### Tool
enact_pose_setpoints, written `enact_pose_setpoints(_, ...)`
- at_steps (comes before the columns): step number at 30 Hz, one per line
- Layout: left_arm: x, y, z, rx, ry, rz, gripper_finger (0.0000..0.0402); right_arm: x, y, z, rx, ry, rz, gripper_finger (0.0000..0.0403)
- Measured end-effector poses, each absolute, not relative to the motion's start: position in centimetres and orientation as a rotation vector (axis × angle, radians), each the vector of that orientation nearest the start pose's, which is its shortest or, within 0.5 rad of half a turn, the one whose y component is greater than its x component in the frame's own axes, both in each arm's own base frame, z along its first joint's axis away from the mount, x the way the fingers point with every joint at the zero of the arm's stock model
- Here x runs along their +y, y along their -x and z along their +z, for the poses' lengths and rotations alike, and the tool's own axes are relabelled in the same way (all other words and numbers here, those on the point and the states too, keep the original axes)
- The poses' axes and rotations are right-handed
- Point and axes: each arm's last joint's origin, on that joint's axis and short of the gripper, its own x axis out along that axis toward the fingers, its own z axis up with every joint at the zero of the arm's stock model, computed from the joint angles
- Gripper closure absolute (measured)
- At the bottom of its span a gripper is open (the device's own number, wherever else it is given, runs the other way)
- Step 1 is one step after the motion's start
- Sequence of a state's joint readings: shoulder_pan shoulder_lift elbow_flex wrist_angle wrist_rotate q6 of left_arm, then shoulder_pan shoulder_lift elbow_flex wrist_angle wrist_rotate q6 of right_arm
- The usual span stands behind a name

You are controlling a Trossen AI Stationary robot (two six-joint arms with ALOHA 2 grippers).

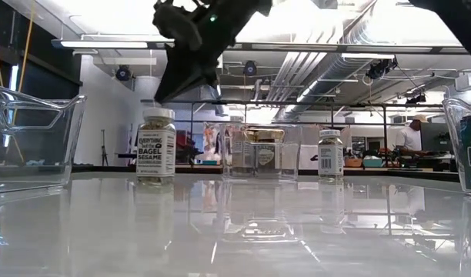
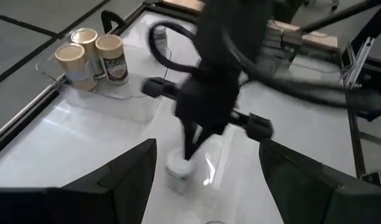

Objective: Sort spices by type
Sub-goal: Put the white spice bottle into the left transparent bin

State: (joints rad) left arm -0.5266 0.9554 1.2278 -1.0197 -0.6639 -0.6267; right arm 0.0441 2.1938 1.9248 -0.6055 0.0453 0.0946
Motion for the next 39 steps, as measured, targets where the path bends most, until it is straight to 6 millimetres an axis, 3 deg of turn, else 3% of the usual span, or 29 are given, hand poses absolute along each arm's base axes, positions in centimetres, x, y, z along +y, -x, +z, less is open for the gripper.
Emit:
enact_pose_setpoints(8, -6.0, -13.8, 37.6, 0.602, 0.168, 0.331, 0.0131, 0.2, -50.2, 23.4, 0.756, -0.072, 0.031, 0.0403)
enact_pose_setpoints(12, -5.8, -13.7, 37.5, 0.620, 0.126, 0.335, 0.0131, 0.0, -48.9, 26.6, 0.720, -0.067, 0.031, 0.0403)
enact_pose_setpoints(16, -5.6, -14.9, 37.1, 0.656, 0.031, 0.351, 0.0131, -0.2, -46.2, 30.6, 0.732, -0.055, 0.031, 0.0403)
enact_pose_setpoints(20, -4.7, -17.8, 35.7, 0.805, -0.101, 0.333, 0.0131, -0.3, -43.1, 33.7, 0.786, -0.043, 0.015, 0.0403)
enact_pose_setpoints(23, -3.6, -21.1, 34.0, 0.930, -0.147, 0.202, 0.0131, 0.0, -40.5, 36.2, 0.802, -0.058, -0.012, 0.0403)
enact_pose_setpoints(29, -1.8, -26.6, 30.1, 1.067, -0.094, -0.053, 0.0131, 2.1, -35.8, 40.1, 0.797, -0.134, -0.055, 0.0403)
enact_pose_setpoints(33, -1.1, -28.2, 27.9, 1.156, -0.134, -0.063, 0.0131, 4.7, -33.3, 41.9, 0.764, -0.144, -0.092, 0.0403)
enact_pose_setpoints(39, -0.5, -29.6, 25.4, 1.257, -0.177, -0.087, 0.0131, 8.4, -31.7, 42.5, 0.738, -0.146, -0.139, 0.0403)
